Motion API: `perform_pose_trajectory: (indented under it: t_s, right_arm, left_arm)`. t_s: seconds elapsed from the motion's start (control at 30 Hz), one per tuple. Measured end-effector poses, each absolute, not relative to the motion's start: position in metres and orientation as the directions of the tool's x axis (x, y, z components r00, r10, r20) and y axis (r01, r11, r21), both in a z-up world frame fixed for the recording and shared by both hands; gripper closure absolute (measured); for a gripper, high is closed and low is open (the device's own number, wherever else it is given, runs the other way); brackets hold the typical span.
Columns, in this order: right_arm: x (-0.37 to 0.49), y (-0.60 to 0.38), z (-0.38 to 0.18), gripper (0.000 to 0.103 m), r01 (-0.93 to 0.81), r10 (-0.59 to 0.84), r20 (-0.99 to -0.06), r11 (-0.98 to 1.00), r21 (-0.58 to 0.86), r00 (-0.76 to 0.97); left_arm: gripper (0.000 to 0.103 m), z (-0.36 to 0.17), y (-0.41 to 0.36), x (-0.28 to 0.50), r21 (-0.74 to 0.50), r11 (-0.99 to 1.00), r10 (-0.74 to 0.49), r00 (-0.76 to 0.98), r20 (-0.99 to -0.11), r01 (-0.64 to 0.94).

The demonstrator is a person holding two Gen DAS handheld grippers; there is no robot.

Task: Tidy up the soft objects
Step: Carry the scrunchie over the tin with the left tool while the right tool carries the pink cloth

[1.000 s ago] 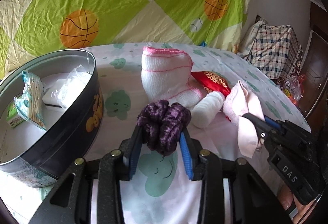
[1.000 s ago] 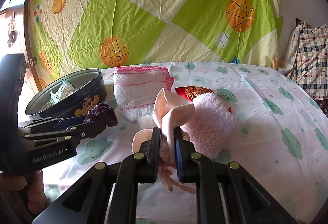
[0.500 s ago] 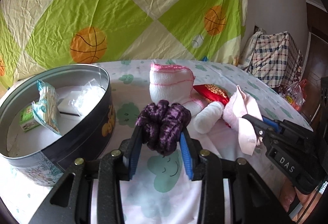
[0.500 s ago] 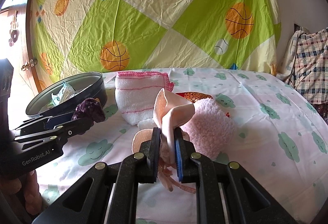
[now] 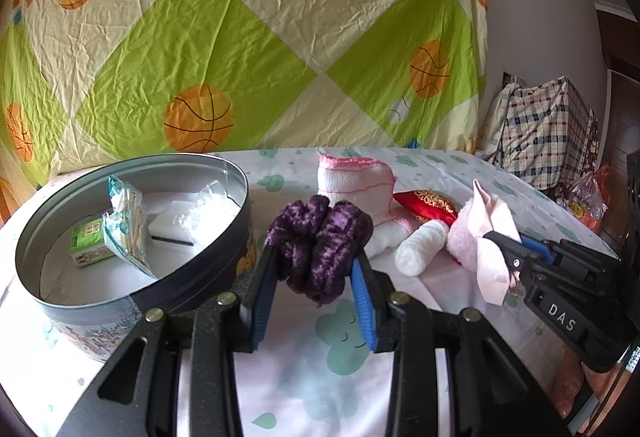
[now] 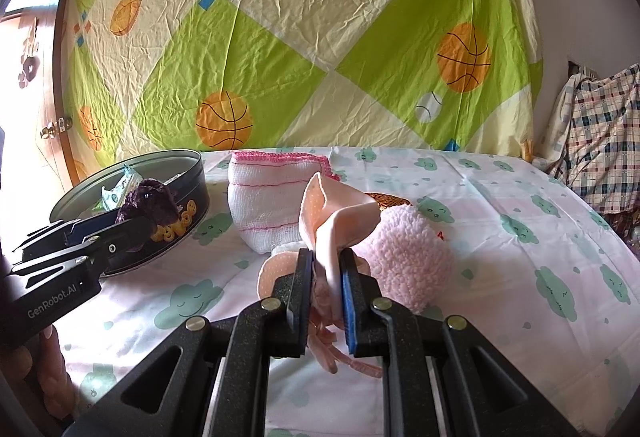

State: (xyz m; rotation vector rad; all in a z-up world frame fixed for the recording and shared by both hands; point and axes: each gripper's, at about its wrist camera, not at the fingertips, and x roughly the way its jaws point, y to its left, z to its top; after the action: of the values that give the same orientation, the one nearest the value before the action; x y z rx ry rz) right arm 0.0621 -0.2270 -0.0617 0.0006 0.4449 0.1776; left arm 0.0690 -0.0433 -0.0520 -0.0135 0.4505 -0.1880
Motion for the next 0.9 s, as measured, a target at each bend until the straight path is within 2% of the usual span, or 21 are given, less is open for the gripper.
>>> perform_pose_trajectory:
  t_s: [0.9]
  right_arm:
    - [0.054, -0.187, -0.061, 0.088, -0.237, 0.224, -0.398, 0.971, 0.016, 0.89]
  left_arm:
    - [0.068, -0.045, -0.014, 0.041, -0.07, 0.993, -0.113, 0.951, -0.287, 0.097]
